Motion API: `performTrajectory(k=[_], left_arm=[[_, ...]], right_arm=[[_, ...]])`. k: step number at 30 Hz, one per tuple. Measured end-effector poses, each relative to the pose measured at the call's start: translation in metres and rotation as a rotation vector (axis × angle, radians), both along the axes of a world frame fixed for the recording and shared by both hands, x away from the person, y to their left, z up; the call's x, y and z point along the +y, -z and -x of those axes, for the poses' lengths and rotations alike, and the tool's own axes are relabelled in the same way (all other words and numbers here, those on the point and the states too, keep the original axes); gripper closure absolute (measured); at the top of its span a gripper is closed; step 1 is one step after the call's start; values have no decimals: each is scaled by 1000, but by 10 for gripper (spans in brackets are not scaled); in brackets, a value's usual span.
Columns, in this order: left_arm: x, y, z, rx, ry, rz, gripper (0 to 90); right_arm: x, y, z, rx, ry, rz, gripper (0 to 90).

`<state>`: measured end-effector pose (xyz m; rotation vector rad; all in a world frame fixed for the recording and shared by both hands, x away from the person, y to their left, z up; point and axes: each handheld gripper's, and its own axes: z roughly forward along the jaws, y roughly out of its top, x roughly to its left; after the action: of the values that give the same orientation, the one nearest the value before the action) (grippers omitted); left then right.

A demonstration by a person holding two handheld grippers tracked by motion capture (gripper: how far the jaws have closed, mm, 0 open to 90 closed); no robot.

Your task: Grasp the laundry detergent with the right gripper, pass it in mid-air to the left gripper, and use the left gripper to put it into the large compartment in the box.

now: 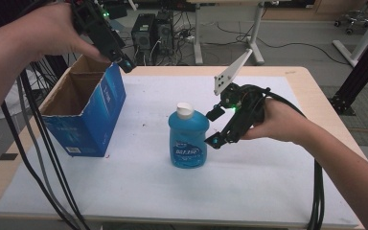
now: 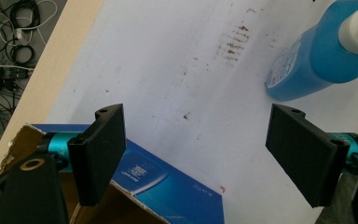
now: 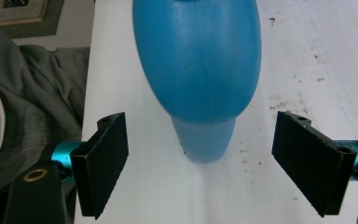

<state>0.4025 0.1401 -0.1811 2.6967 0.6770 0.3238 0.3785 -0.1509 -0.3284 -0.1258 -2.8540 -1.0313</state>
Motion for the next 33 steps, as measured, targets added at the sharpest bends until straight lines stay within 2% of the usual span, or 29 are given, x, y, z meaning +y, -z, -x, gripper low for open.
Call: performTrajectory(k=[6,18,29,31,33], left_arm=[[0,0,1,4,2,-2,203],[-2,1,3,7,8,-9,203],[-2,1,3,11,11,-6,203],[-2,1,3,11,12,-6,203],[-2,1,3,11,13,-6,203]], right_arm=[[9,11,-1,6,0,1,180],[21,27,-1,6,4,-35,181],[22,30,-2,9,16,-66,184],[22,30,-3,12,7,-72,253],[22,30,-3,4,-3,-82,255]])
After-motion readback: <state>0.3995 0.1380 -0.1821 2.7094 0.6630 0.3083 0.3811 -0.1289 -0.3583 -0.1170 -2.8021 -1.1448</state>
